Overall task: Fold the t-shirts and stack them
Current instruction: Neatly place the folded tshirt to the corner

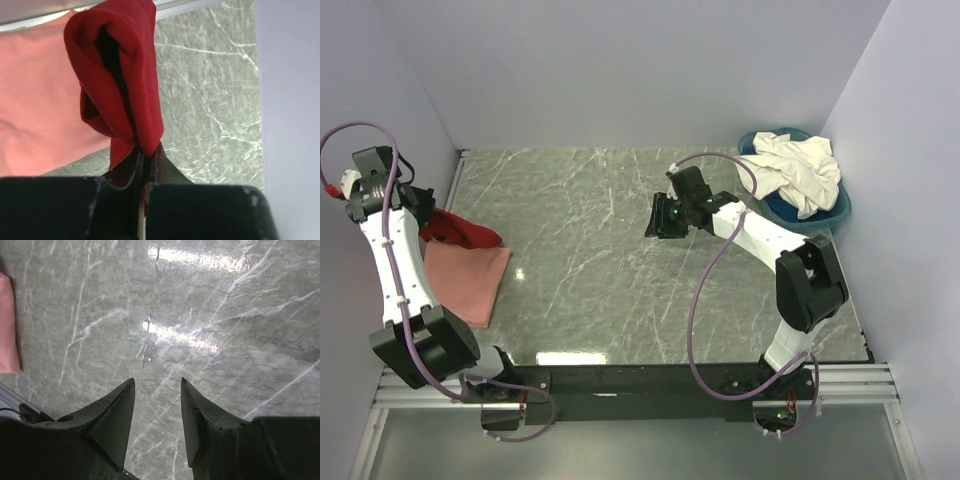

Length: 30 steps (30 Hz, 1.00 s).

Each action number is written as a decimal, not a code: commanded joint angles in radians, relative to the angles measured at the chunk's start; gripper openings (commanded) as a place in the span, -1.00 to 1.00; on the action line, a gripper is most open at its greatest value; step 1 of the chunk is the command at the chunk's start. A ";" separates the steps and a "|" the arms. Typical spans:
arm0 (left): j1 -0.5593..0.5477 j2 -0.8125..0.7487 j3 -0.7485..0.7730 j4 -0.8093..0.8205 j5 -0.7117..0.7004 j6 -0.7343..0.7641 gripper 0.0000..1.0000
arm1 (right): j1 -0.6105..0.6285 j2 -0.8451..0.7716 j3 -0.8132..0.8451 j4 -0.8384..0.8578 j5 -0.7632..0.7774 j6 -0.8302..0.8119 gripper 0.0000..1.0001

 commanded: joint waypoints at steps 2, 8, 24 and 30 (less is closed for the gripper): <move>0.019 -0.066 0.002 0.021 0.029 0.038 -0.99 | 0.010 -0.054 0.033 -0.003 0.019 -0.006 -0.03; 0.039 -0.125 -0.107 0.038 0.028 0.041 -0.99 | 0.024 -0.057 0.030 -0.005 0.025 -0.004 -0.03; 0.142 -0.420 -0.596 0.067 -0.153 0.011 0.30 | 0.099 -0.040 0.030 -0.032 0.025 -0.033 -0.03; 0.145 -0.442 -0.580 0.086 -0.126 0.046 0.99 | 0.113 -0.047 0.022 -0.025 0.016 -0.032 -0.02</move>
